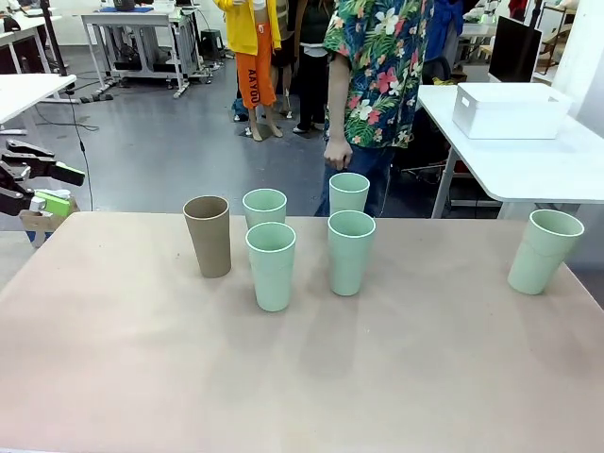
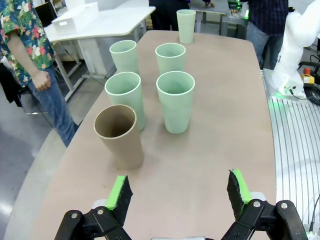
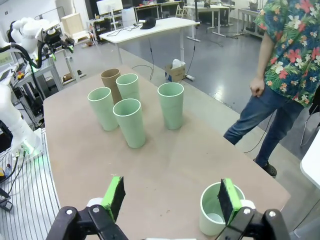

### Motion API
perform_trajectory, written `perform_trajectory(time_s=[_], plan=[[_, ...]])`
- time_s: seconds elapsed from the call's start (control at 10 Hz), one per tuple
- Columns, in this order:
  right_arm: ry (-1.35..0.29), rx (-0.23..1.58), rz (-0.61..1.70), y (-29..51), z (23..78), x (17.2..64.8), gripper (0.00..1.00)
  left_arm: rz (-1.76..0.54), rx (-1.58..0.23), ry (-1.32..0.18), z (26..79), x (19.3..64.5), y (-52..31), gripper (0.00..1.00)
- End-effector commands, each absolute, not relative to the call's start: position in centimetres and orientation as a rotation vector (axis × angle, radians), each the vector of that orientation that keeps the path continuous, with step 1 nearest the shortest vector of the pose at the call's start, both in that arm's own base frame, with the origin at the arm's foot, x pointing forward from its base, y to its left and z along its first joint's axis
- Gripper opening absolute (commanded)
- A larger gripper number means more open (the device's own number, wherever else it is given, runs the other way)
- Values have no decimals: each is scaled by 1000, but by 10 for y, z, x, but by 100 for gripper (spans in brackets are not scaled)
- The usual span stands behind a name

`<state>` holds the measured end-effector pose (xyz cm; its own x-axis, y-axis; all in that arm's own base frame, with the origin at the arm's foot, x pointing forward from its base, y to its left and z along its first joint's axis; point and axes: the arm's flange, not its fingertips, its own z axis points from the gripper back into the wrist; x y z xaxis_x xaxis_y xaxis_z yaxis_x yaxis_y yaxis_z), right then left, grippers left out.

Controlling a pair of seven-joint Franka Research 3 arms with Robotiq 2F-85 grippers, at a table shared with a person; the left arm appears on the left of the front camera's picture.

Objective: Stack the cups and store them in the basket.
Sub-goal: Pick up two Reusable plastic cups , one in each hand.

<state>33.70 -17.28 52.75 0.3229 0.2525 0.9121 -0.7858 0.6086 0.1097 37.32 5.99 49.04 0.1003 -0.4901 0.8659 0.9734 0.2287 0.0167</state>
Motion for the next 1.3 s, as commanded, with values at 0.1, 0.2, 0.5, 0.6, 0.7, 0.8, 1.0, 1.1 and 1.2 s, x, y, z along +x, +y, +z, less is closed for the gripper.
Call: perform_trajectory(time_s=[0.1,0.2,0.5,0.6,0.7,0.8,1.0,1.1,1.2], plan=[[-1061,616,756,-174,529,340,100,-1218,-698,-898,493,373,63,100],[-1061,616,756,-174,529,340,100,-1218,-698,-898,493,373,63,100],[-1061,616,756,-174,529,340,100,-1218,-698,-898,493,373,63,100],[-1061,616,756,-174,529,340,100,-1218,-698,-898,493,373,63,100],[-1061,616,756,-174,529,340,100,-1218,-698,-898,493,373,63,100],[-1061,616,756,-174,529,340,100,-1218,-698,-898,493,373,63,100],[-1061,616,756,-174,529,340,100,-1218,-698,-898,493,373,63,100],[-1061,616,756,-174,529,340,100,-1218,-698,-898,493,373,63,100],[-1061,616,756,-174,529,340,100,-1218,-698,-898,493,373,63,100]])
